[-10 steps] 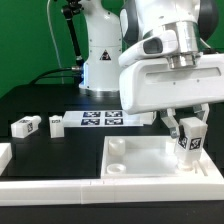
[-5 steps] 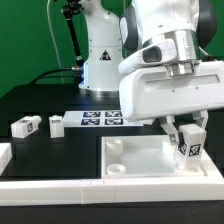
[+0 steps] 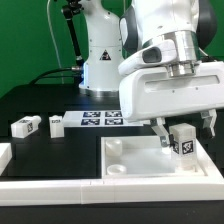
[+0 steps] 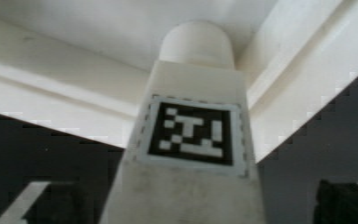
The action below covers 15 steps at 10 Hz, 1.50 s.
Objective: Assemble square table
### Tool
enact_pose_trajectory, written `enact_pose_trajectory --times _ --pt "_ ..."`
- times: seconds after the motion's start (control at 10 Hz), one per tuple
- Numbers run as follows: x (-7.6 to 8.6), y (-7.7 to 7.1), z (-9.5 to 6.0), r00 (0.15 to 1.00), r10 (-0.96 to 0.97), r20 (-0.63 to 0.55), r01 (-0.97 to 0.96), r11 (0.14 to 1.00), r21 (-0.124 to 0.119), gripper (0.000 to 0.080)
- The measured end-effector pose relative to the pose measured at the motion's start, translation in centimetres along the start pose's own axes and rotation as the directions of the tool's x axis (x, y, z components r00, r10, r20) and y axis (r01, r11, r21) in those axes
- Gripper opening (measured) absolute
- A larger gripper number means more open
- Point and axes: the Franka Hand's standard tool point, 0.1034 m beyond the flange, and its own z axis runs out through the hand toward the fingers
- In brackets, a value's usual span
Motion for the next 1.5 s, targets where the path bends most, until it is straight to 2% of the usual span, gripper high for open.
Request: enact_pose_trajectory --times 0.5,0.7,0.8,0.9,1.0,1.2,1.3,1.5 --pt "0.0 0.0 0.0 1.000 0.000 0.001 0.000 1.000 0.000 0.0649" --pt "0.7 0.3 -0.7 0.993 0.012 0.116 -0.015 1.000 0.027 0.0649" --pt "1.1 0.8 -0.6 0.994 0.014 0.112 -0.017 1.000 0.024 0.0649" --pt "0.6 0.8 -0.3 0.991 0.016 0.132 -0.020 0.999 0.029 0.0649" --pt "-0.1 0.6 -0.2 0.971 0.010 0.240 -0.025 0.998 0.058 0.0649" --pt "-0.1 1.4 -0.3 0.936 0.012 0.353 -0.043 0.996 0.081 0.0649" --pt "-0.4 1.0 -0.7 0.895 0.028 0.445 -0.077 0.993 0.092 0.0649" --pt "0.4 0.7 -0.5 0.884 0.063 0.464 -0.113 0.990 0.081 0.0649"
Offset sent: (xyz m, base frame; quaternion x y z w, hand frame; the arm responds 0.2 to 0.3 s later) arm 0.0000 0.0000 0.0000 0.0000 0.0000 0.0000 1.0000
